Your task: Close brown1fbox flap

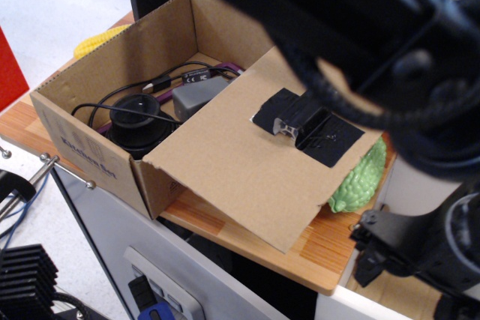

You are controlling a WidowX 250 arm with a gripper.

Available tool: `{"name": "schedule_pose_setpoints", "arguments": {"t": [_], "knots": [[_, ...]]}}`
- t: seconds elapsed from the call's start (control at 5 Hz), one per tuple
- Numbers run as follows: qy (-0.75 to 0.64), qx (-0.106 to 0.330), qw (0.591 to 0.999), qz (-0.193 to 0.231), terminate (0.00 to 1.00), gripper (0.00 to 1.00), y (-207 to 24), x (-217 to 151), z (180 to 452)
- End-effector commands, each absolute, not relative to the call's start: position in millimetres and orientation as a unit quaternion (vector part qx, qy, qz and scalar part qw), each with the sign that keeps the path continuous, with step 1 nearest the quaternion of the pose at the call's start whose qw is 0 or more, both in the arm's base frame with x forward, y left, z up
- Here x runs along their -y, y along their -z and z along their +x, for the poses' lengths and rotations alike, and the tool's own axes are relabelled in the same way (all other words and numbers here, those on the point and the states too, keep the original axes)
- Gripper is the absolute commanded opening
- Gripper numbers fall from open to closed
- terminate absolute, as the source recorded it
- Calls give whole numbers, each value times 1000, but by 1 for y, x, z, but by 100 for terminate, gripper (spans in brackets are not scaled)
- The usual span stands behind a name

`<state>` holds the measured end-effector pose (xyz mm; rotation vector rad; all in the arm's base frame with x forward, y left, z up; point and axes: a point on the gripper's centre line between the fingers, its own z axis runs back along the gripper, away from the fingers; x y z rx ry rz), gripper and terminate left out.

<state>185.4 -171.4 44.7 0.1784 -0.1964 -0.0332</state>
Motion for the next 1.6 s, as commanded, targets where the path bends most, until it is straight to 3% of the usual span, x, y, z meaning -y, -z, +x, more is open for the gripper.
{"name": "schedule_pose_setpoints", "arguments": {"t": [0.0, 0.4, 0.8, 1.2, 1.4], "knots": [[51, 126, 983, 124, 0, 100, -36, 150, 185], [84, 116, 978, 151, 0, 100, -38, 123, 186], [126, 83, 971, 185, 0, 100, -60, 107, 192], [137, 30, 958, 251, 0, 100, -115, 106, 188], [167, 18, 939, 299, 0, 100, -141, 86, 184]]}}
